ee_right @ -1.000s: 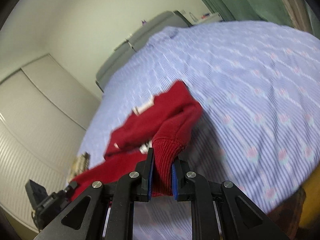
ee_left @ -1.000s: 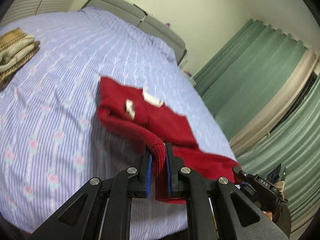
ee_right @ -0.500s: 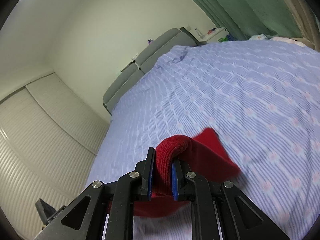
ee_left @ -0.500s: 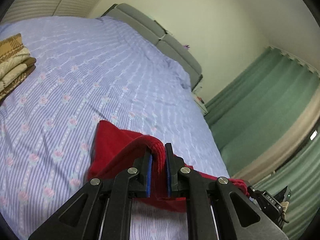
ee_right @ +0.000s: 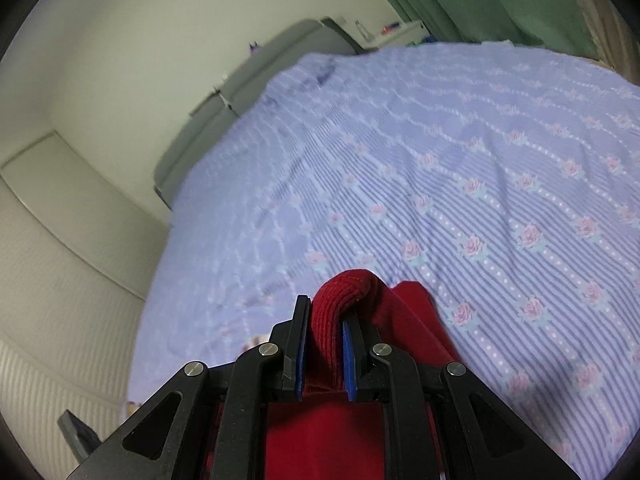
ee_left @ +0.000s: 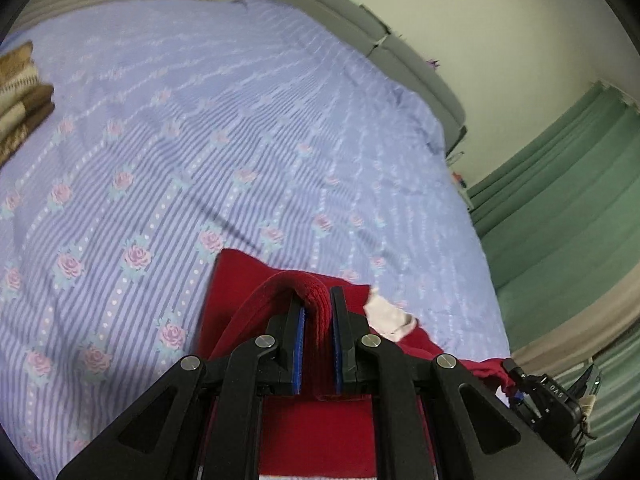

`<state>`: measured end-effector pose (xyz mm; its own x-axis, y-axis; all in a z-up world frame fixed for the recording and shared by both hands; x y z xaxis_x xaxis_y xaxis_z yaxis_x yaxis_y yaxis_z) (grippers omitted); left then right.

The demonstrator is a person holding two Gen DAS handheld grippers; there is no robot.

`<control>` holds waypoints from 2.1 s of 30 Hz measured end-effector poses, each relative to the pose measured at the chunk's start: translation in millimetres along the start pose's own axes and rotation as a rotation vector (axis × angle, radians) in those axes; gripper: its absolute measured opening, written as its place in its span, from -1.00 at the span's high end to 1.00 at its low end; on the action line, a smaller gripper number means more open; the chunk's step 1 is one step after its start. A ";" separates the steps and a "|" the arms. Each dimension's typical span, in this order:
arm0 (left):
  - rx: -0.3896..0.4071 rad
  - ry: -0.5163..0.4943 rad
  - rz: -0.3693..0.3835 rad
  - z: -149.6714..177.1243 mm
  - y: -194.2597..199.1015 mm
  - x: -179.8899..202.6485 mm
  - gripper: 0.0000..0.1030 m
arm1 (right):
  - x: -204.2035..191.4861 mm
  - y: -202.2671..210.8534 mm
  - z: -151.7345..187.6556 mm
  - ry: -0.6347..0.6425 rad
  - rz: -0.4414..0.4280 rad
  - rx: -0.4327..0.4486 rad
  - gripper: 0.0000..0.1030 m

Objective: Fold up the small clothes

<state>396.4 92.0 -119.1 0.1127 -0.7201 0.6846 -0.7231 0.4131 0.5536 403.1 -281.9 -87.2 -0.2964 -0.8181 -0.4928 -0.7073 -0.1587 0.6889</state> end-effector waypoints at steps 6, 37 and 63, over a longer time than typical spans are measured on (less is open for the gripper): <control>-0.022 0.030 -0.040 3.0 -22.3 -18.3 0.75 | 9.0 -40.0 7.4 -0.020 0.045 -0.064 0.70; -0.100 -0.383 -0.019 -2.5 20.9 5.6 -0.44 | -22.3 22.4 23.5 0.490 0.219 0.109 -0.38; -0.249 -0.222 0.061 -14.0 -26.8 -5.3 0.77 | -2.4 -51.3 5.5 0.392 0.207 -0.078 0.70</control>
<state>424.7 92.5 -131.0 -0.0966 -0.7826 0.6150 -0.5321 0.5628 0.6326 436.5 -268.7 -124.3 -0.1502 -0.9823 -0.1123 -0.6036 0.0012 0.7973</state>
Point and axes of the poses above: each gripper's, at about its wrist camera, not at the fingertips, and y roughly against the way its jaws point, x to its right, z to its underside, the point moved 4 cm from there along -y, roughly the way its jaws point, and after that the axes turned 8 degrees about z, right-handed, at the moved point
